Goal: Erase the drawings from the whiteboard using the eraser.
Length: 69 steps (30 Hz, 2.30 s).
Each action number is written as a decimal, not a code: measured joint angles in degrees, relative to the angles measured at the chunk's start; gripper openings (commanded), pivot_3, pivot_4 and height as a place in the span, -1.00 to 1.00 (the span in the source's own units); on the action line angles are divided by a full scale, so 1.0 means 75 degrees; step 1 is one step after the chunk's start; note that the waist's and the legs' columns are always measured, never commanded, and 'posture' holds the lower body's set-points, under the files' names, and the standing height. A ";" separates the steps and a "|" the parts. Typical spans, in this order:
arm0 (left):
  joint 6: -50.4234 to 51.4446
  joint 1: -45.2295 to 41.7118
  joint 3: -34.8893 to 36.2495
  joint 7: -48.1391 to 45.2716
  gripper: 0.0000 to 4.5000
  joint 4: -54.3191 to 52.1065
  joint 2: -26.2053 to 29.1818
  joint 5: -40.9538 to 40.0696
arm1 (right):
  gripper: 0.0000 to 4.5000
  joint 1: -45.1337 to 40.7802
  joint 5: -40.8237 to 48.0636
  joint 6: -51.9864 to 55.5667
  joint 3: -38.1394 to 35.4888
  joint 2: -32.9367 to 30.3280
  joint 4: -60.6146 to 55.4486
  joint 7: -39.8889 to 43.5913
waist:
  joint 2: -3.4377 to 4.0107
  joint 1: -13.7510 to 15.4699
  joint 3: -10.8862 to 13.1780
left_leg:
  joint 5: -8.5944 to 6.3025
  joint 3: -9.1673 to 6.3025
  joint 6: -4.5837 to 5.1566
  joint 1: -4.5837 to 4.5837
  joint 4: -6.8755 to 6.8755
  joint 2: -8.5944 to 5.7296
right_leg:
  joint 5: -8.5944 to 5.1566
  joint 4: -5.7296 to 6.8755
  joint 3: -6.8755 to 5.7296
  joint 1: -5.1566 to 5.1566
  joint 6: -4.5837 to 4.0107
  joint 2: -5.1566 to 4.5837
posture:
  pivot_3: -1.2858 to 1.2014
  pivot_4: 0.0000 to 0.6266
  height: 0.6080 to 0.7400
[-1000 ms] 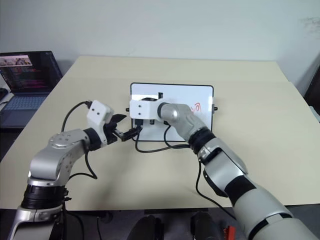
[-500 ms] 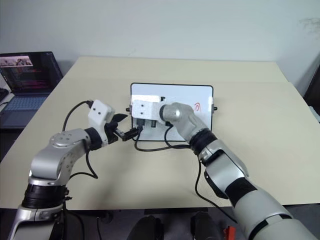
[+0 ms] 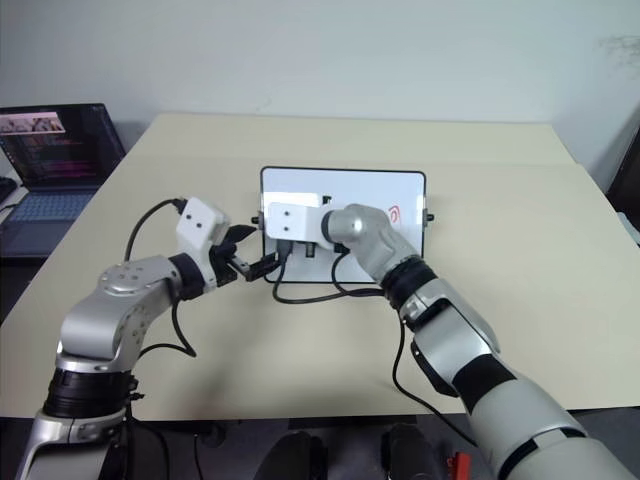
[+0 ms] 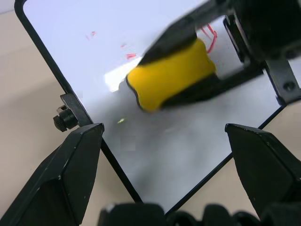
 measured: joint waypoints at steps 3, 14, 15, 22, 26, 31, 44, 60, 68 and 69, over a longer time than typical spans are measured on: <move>0.0000 0.0000 0.0000 -0.0002 1.00 -0.0003 0.0000 0.0000 | -0.44 -0.0044 -0.0003 -0.0054 0.0008 0.0033 0.0059 -0.0497 | 0.0001 0.0002 0.0001 | 0.0004 -0.0001 -0.0003 0.0001 0.0001 0.0000 | 0.0000 0.0004 -0.0001 -0.0001 -0.0001 0.0000 | 0.03 -0.52 1.00; 0.0001 0.0003 0.0000 -0.0001 1.00 -0.0027 -0.0002 -0.0001 | -0.44 -0.0254 0.0003 -0.0037 -0.0103 -0.0184 0.0165 -0.0609 | 0.0000 0.0007 0.0000 | 0.0010 -0.0002 -0.0014 -0.0005 -0.0007 0.0000 | 0.0001 -0.0012 -0.0001 -0.0001 -0.0002 0.0000 | 0.03 -0.52 1.00; 0.0001 0.0003 0.0000 0.0000 1.00 -0.0028 -0.0003 -0.0001 | -0.44 -0.0158 0.0004 -0.0033 -0.0082 -0.0199 0.0067 -0.0436 | 0.0000 0.0006 0.0000 | 0.0010 -0.0001 -0.0013 -0.0004 -0.0007 0.0000 | 0.0001 -0.0010 -0.0001 -0.0001 -0.0002 0.0000 | 0.03 -0.52 1.00; 0.0001 0.0004 0.0000 -0.0004 1.00 -0.0039 -0.0009 -0.0001 | -0.44 0.0211 0.0000 0.0137 0.0123 -0.0241 -0.0375 0.0147 | 0.0000 0.0004 0.0000 | 0.0014 -0.0003 -0.0011 0.0005 -0.0003 0.0002 | 0.0001 0.0000 -0.0001 0.0003 -0.0002 0.0003 | 0.03 -0.52 1.00; 0.0000 0.0006 -0.0001 -0.0012 1.00 -0.0039 -0.0011 -0.0002 | -0.44 -0.0171 -0.0102 0.0007 0.0010 -0.0201 0.0023 -0.0995 | 0.0001 0.0014 0.0001 | 0.0024 -0.0007 -0.0017 0.0002 -0.0003 0.0002 | 0.0003 0.0000 -0.0004 0.0000 -0.0006 0.0003 | 0.03 -0.52 1.00; 0.0000 0.0007 -0.0001 -0.0011 1.00 -0.0039 -0.0025 -0.0001 | -0.44 -0.0315 -0.0126 -0.0060 -0.0003 -0.0269 0.0158 -0.1076 | 0.0001 0.0004 0.0002 | 0.0023 -0.0003 -0.0016 -0.0003 -0.0010 0.0002 | 0.0003 -0.0012 -0.0002 -0.0001 -0.0006 0.0003 | 0.03 -0.52 1.00; -0.0023 0.0010 -0.0017 -0.0026 1.00 -0.0038 -0.0045 0.0001 | -0.44 0.0218 -0.0153 -0.0005 0.0329 -0.0405 -0.0453 -0.0027 | 0.0000 0.0008 0.0001 | 0.0028 -0.0006 -0.0012 0.0007 -0.0007 0.0005 | 0.0004 -0.0006 -0.0002 0.0004 -0.0007 0.0008 | 0.03 -0.52 1.00; -0.0031 0.0009 -0.0062 -0.0037 1.00 -0.0037 -0.0046 0.0003 | -0.44 0.0117 -0.0170 -0.0115 0.0406 -0.0582 -0.0496 0.0116 | 0.0000 0.0002 0.0001 | 0.0028 -0.0006 -0.0013 -0.0001 -0.0013 0.0007 | 0.0005 -0.0019 -0.0004 0.0002 -0.0007 0.0008 | 0.03 -0.52 1.00; -0.0031 0.0009 -0.0064 -0.0041 1.00 -0.0039 -0.0046 0.0001 | -0.44 -0.0100 -0.0225 -0.0324 0.0320 -0.0361 -0.0078 -0.1163 | 0.0002 0.0006 0.0005 | 0.0030 -0.0008 -0.0013 -0.0004 -0.0011 0.0009 | 0.0005 -0.0016 -0.0004 -0.0003 -0.0009 0.0011 | 0.03 -0.52 1.00; -0.0030 0.0009 -0.0064 -0.0040 1.00 -0.0039 -0.0046 0.0001 | -0.44 -0.0153 -0.0235 -0.0386 0.0283 -0.0356 0.0011 -0.1356 | 0.0002 0.0007 0.0005 | 0.0030 -0.0007 -0.0013 -0.0008 -0.0012 0.0008 | 0.0005 -0.0021 -0.0004 -0.0004 -0.0009 0.0010 | 0.03 -0.52 1.00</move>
